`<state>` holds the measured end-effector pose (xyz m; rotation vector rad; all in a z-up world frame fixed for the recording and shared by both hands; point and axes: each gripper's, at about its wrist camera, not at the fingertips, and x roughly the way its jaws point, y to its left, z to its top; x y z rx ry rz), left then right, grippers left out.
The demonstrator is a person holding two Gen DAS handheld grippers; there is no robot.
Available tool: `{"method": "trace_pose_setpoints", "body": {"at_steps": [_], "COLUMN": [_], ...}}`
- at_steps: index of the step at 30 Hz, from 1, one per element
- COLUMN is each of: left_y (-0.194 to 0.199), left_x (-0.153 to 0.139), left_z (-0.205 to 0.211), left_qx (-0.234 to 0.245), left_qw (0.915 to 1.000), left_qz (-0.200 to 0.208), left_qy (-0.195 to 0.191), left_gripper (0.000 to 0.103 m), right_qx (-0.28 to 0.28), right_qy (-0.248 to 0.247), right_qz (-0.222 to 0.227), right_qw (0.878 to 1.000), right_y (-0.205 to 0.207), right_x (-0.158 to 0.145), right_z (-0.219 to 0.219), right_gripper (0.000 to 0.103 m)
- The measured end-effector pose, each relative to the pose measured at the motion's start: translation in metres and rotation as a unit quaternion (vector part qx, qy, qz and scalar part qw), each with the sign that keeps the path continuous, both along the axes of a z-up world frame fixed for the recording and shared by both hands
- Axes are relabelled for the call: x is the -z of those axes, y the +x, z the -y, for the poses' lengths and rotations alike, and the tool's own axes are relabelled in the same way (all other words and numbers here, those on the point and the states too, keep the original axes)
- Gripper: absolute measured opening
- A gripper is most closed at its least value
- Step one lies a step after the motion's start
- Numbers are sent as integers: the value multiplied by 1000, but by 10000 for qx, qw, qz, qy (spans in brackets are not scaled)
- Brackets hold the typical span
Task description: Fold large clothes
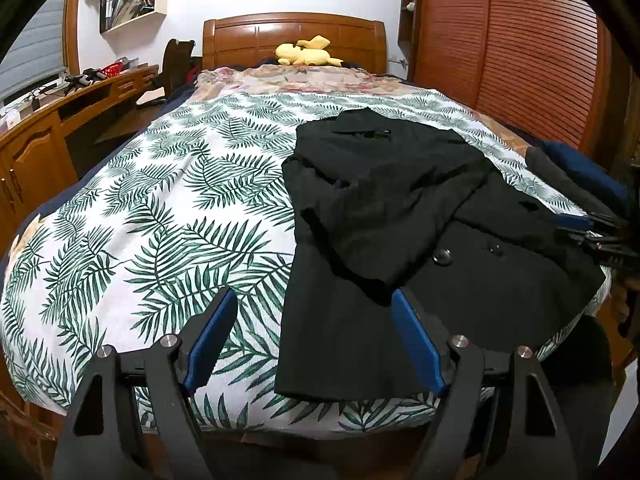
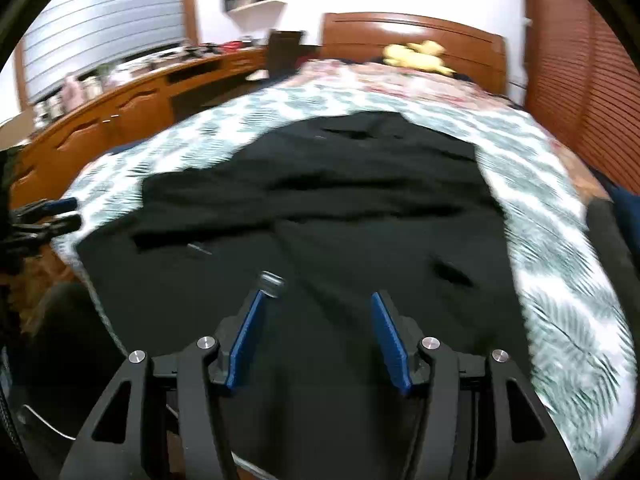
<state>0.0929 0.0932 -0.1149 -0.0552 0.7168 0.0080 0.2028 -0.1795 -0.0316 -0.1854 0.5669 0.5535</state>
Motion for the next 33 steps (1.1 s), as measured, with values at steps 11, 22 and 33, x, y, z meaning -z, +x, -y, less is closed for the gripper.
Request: {"method": "trace_pose_setpoints", "body": {"at_steps": [11,22,33], "left_y": [3,-1,-4], "left_x": [24,45,48], "left_z": [-3,-8,-5], "left_qx": [6,40,175], "left_qw": [9997,9984,9984], "left_qz": [-260,-551,-532], "left_qy": [26,-81,-76], "left_gripper": [71,57,46], "right_qx": [1155,597,584], "right_qy": [-43,35,43], "right_qz": [-412,-691,-786], "right_qw": [9924,9958,9952], "right_y": [5,6,13], "right_x": [25,31,40], "right_z": [75,63,66], "right_gripper": [58,58,58]}}
